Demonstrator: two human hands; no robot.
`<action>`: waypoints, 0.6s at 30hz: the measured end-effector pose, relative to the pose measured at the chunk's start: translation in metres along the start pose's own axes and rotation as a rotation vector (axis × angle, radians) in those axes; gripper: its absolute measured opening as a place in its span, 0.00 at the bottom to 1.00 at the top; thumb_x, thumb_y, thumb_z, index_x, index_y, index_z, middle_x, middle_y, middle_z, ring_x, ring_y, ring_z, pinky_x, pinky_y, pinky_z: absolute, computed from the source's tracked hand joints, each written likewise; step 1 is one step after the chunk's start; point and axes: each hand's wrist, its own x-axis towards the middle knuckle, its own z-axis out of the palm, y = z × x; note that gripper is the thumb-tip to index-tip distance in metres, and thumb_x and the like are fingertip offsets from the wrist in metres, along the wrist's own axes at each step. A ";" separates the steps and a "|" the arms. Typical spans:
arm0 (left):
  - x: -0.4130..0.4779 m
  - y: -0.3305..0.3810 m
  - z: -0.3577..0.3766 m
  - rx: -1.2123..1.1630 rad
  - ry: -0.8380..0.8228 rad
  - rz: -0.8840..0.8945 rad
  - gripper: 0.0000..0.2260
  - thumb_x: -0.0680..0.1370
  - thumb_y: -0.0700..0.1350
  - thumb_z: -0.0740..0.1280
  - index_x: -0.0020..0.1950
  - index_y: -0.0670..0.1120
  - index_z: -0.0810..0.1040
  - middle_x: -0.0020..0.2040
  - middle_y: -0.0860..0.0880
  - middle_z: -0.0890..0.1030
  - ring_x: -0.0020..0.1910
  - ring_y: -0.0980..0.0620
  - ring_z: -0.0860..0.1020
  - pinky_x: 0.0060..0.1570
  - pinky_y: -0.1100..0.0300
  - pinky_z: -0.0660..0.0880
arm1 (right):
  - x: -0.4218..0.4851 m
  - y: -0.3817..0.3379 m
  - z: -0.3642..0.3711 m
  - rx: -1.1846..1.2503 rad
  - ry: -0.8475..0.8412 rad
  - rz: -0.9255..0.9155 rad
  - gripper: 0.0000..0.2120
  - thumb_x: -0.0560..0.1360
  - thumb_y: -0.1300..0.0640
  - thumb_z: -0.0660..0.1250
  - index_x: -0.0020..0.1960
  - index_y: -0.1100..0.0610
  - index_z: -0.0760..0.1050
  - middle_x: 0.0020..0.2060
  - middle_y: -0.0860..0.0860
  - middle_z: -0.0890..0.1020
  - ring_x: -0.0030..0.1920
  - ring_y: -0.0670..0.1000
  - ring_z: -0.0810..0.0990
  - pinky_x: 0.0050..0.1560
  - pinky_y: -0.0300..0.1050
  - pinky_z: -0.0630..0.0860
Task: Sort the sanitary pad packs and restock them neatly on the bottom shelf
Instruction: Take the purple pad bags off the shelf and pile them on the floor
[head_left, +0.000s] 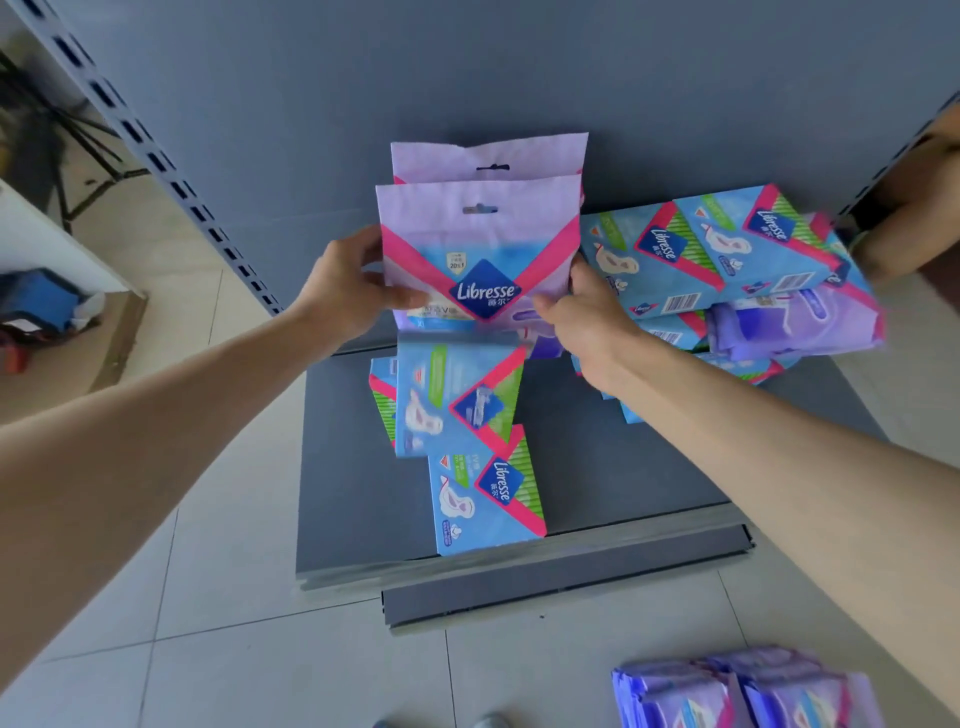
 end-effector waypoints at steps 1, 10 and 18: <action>-0.001 0.006 -0.001 -0.021 0.000 0.004 0.23 0.67 0.31 0.75 0.61 0.40 0.75 0.51 0.49 0.80 0.49 0.50 0.79 0.51 0.56 0.77 | -0.003 -0.006 -0.003 0.003 0.008 -0.018 0.16 0.80 0.63 0.60 0.66 0.54 0.70 0.54 0.46 0.77 0.53 0.46 0.75 0.48 0.37 0.71; -0.023 0.053 -0.016 -0.144 0.092 0.131 0.19 0.69 0.30 0.72 0.57 0.43 0.76 0.49 0.50 0.81 0.46 0.57 0.80 0.49 0.65 0.78 | -0.024 -0.053 -0.025 0.051 0.050 -0.227 0.17 0.78 0.66 0.61 0.65 0.55 0.70 0.52 0.47 0.79 0.48 0.44 0.77 0.40 0.28 0.73; -0.044 0.066 0.005 -0.276 0.062 0.145 0.12 0.73 0.30 0.68 0.45 0.48 0.77 0.35 0.62 0.83 0.42 0.60 0.80 0.45 0.66 0.78 | -0.047 -0.064 -0.058 0.092 0.006 -0.386 0.16 0.77 0.66 0.63 0.64 0.58 0.68 0.46 0.48 0.79 0.33 0.32 0.78 0.37 0.27 0.74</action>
